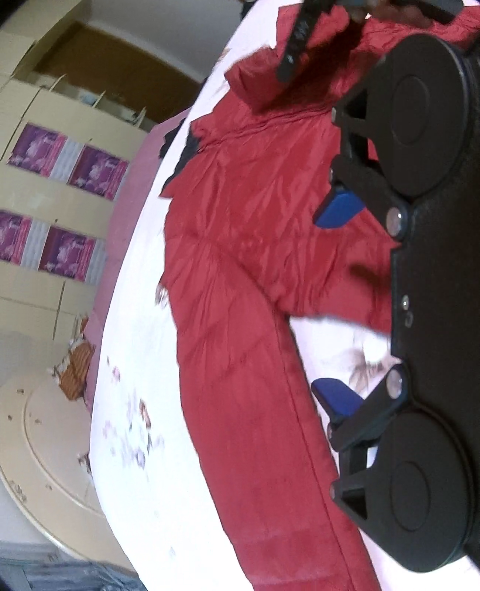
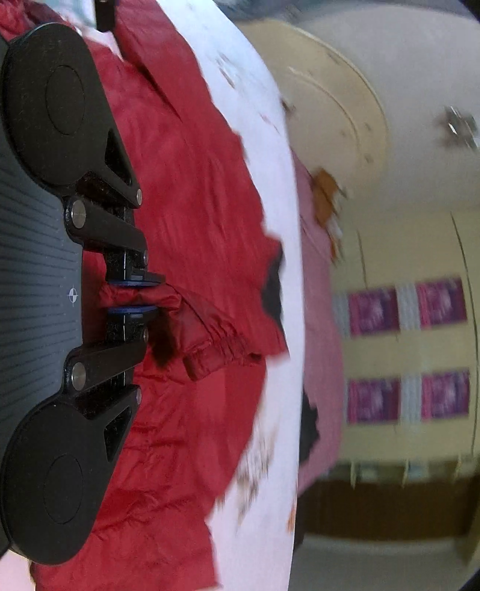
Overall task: Fold large clothes
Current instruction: 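Grasp the sleeve cuff with the right tool and carry it across the body, then lay the sleeve on the jacket body and open the right tool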
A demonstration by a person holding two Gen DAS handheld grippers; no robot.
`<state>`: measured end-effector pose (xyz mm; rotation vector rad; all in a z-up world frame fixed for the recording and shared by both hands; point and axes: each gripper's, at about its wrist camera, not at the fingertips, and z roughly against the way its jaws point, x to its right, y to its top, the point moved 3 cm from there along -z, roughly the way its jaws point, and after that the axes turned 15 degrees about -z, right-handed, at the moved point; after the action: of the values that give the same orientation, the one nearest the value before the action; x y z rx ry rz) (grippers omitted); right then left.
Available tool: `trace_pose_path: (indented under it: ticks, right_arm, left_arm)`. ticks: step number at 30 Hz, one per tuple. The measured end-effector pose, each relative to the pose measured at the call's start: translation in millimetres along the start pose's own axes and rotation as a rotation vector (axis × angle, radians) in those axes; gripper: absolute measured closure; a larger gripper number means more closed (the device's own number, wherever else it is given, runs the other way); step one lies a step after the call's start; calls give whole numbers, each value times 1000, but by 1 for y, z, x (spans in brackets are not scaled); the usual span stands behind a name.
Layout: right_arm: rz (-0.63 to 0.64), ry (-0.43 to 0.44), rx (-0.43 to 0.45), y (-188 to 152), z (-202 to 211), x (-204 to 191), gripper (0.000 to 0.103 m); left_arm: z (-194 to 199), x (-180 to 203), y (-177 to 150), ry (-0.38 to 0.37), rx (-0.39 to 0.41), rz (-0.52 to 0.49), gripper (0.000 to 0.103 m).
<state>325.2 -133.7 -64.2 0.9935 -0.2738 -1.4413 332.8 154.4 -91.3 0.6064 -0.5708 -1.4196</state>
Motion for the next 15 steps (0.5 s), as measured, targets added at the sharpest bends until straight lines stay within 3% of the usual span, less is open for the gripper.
trace_pose_path:
  ticks: [11,12,14,15]
  right_arm:
    - [172,102,-145,-27,-91,-86,90]
    - [188,108,-158,-29,-94,-88,65]
    - [187,150,-165,-27,-97,-100,29]
    - [206,158,-146,-28,-92,-102,27]
  left_arm:
    - [17,-31,-14,48,4,84,15]
    - [17,-31,-16,51,1,89,13]
    - [16,-31,-17,51,-1,95,11]
    - [15,-30,-16,46,0,96,11]
